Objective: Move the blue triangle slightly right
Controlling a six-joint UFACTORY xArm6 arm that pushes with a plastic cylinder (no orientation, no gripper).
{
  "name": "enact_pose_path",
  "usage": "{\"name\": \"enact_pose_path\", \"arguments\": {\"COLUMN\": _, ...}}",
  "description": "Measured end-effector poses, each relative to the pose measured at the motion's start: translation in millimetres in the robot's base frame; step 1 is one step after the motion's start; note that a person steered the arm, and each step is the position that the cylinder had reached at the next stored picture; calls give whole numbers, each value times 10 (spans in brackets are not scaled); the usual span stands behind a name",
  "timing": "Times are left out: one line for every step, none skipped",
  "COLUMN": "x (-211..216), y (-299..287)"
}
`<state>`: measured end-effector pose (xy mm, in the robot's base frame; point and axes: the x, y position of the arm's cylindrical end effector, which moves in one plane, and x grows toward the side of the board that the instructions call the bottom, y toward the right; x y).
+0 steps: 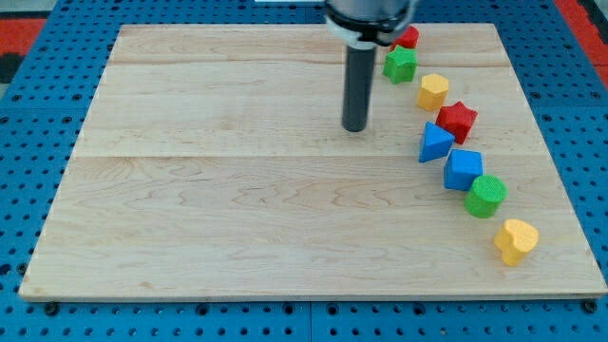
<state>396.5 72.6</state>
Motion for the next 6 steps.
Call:
{"name": "enact_pose_path", "arguments": {"x": 22, "y": 349}}
{"name": "enact_pose_path", "arguments": {"x": 89, "y": 463}}
{"name": "enact_pose_path", "arguments": {"x": 187, "y": 463}}
{"name": "enact_pose_path", "arguments": {"x": 207, "y": 538}}
{"name": "enact_pose_path", "arguments": {"x": 207, "y": 746}}
{"name": "enact_pose_path", "arguments": {"x": 207, "y": 877}}
